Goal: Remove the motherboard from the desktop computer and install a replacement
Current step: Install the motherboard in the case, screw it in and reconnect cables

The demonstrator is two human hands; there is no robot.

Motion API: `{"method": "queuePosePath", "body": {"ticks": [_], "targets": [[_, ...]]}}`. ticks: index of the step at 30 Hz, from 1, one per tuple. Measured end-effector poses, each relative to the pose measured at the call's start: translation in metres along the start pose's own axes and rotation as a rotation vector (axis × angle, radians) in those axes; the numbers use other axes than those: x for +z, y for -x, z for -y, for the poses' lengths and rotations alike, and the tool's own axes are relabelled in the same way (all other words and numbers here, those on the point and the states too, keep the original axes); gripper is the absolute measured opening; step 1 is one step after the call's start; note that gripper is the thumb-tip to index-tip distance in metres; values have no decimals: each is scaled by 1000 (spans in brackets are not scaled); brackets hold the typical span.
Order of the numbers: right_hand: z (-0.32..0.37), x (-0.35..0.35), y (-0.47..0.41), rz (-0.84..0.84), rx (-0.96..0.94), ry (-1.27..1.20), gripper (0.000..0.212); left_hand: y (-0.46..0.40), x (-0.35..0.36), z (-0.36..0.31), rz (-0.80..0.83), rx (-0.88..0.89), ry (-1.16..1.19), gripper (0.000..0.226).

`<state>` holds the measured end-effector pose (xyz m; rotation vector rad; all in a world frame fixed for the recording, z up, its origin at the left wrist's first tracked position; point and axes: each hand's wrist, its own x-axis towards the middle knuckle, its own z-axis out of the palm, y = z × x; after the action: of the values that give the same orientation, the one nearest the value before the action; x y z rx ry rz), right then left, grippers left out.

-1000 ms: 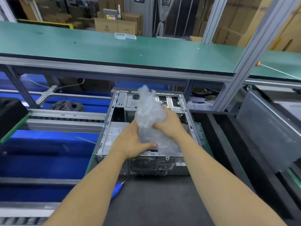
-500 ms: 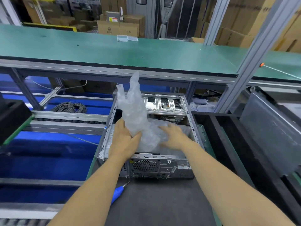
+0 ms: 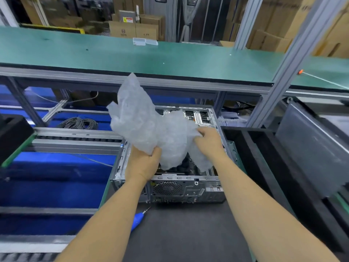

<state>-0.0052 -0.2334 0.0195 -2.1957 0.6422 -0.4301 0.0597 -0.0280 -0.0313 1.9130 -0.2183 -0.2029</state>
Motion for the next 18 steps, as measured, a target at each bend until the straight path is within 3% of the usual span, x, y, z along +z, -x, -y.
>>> {"method": "queuePosePath", "body": {"ticks": [3, 6, 8, 11, 12, 15, 18], "targets": [[39, -32, -10, -290, -67, -292, 35, -2, 0, 2, -23, -90, -2, 93], [59, -68, -15, -531, -120, -369, 40, -1, 0, -2, 3, 23, -13, 89], [58, -82, -17, -466, -143, -303, 42, -1, 0, -3, 54, 72, -80, 76], [53, -73, -15, -175, -176, -137, 45, -5, 1, -9, 86, 148, -119, 53], [51, -66, -13, -202, -157, -149, 42, -6, 3, -14, 85, 155, -45, 52], [46, -62, -12, -577, 55, -464, 36, -9, 15, -32, 34, 106, 266, 42], [38, -82, -13, -788, 210, -724, 34, -8, 25, -47, -18, -20, 429, 30]]}}
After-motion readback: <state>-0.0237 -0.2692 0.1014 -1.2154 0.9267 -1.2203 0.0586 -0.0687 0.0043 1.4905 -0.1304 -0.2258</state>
